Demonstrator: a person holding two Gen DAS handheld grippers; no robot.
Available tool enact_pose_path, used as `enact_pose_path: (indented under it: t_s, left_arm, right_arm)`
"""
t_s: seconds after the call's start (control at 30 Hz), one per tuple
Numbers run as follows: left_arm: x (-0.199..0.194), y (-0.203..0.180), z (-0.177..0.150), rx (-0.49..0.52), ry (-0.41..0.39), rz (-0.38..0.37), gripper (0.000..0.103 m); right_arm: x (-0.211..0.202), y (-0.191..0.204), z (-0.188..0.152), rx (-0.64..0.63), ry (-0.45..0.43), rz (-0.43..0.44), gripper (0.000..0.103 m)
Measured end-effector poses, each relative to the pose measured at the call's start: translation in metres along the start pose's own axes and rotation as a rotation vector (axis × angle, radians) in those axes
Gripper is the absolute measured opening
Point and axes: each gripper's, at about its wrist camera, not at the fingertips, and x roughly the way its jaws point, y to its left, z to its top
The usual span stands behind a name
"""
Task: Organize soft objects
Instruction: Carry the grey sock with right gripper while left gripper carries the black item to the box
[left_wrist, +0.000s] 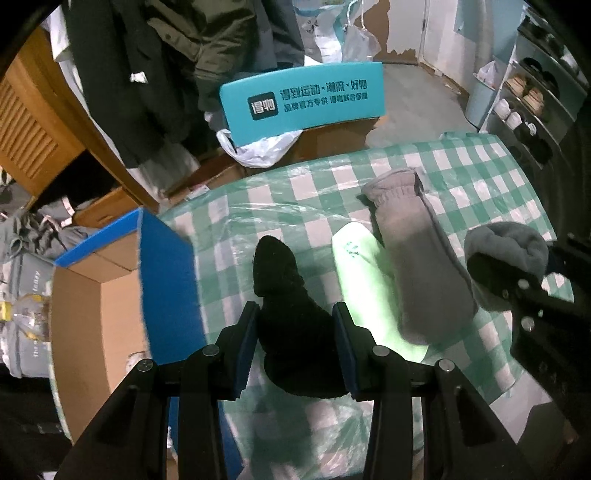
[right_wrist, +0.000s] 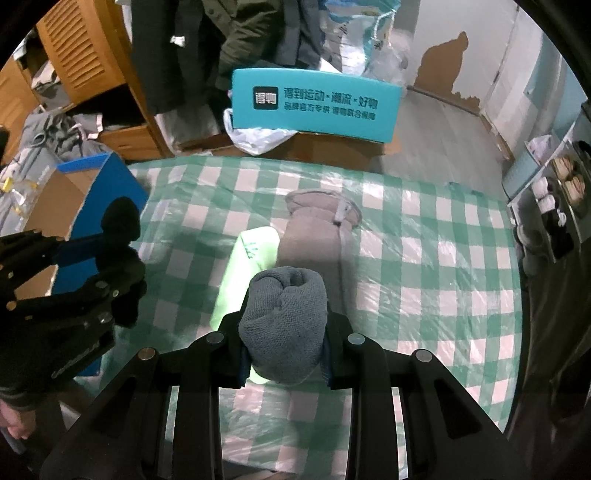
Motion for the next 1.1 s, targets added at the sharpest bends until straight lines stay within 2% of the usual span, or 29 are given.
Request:
enact_pose_path:
  t_s: [0.37,0.73,1.1]
  left_arm:
    - [-0.036,0.024,-0.020,0.009,-0.064,0.050,0.041]
    - [-0.044,0.046,-0.038,-0.030,-0.088,0.070,0.041]
    - [-0.056,0.063,-0.053,-0.052,-0.109,0.092,0.041]
  right_arm:
    - [-0.014,0.020,0.001,-0.042,-0.019,0.032,0.026]
    - [-0.029,0.048,0.003,-0.087,-0.044,0.064,0.027]
    - [-0.034,0.094,0.008,-0.156,-0.054,0.086,0.027]
